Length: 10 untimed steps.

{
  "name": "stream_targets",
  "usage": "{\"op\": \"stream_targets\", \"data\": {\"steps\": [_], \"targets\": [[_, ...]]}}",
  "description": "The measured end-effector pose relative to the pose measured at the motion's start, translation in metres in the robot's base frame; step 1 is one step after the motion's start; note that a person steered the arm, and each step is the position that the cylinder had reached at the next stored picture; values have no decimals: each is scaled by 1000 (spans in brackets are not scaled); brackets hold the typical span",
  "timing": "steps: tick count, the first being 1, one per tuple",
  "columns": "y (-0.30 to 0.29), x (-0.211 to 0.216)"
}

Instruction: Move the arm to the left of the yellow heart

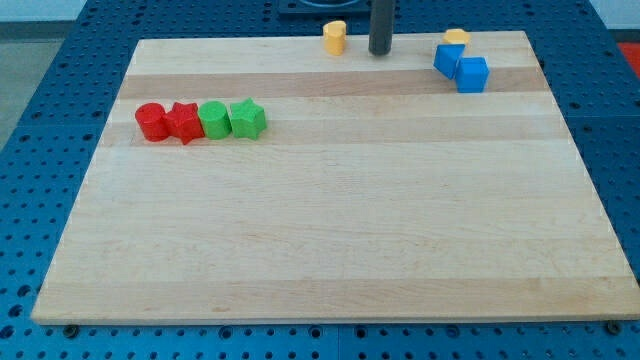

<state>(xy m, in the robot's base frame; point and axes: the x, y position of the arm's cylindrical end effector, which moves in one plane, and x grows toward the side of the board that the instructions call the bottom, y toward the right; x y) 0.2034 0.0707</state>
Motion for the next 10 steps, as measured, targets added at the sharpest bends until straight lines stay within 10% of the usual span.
{"op": "stream_targets", "data": {"steps": [7,10], "targets": [[-53,74],[-205,63]]}}
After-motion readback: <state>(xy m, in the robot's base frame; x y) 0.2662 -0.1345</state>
